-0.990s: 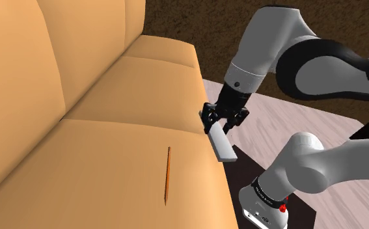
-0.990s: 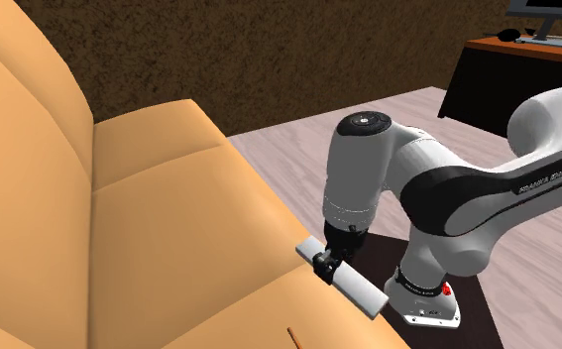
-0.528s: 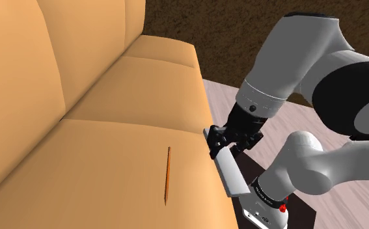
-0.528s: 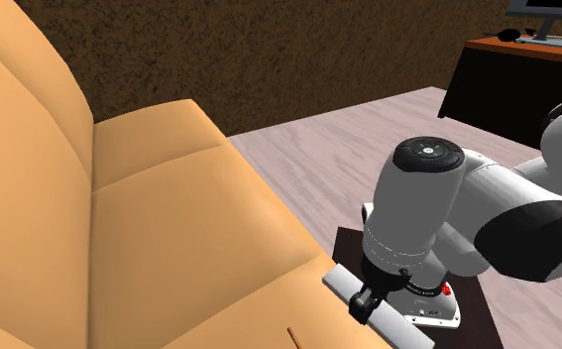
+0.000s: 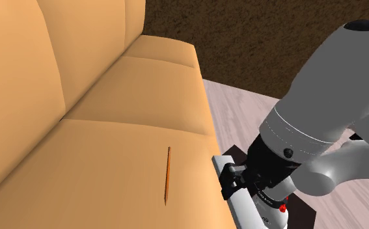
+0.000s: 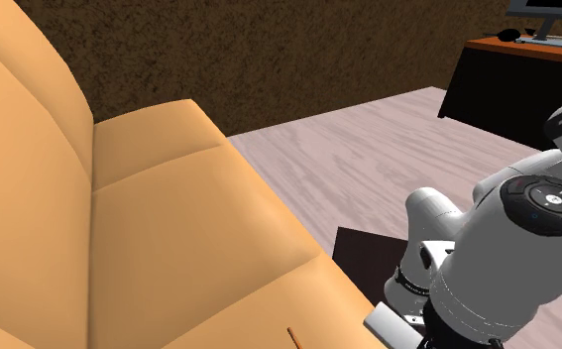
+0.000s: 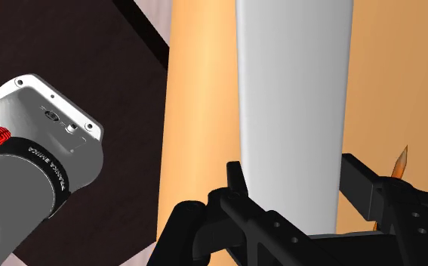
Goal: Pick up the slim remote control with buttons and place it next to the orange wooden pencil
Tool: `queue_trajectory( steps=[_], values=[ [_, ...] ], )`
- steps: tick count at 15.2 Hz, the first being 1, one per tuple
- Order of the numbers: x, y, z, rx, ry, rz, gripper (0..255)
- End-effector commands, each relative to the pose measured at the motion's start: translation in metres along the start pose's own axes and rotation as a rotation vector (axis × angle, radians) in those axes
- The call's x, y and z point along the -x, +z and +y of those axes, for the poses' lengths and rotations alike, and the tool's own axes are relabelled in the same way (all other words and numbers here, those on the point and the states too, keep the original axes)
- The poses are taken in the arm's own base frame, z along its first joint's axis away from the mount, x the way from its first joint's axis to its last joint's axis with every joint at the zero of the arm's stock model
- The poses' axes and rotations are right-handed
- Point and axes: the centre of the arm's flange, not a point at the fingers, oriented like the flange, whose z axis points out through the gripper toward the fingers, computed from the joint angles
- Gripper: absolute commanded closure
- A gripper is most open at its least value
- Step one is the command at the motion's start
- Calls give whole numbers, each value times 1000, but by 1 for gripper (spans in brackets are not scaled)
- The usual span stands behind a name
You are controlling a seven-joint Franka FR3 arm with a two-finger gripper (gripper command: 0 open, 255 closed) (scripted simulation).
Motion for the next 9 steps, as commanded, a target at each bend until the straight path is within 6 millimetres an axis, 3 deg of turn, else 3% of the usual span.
queue_trajectory(
  steps=[1,9],
  values=[
    [16,7,-1,0,1,-1,255],
    [15,49,-2,0,1,-1,255]
  ],
)
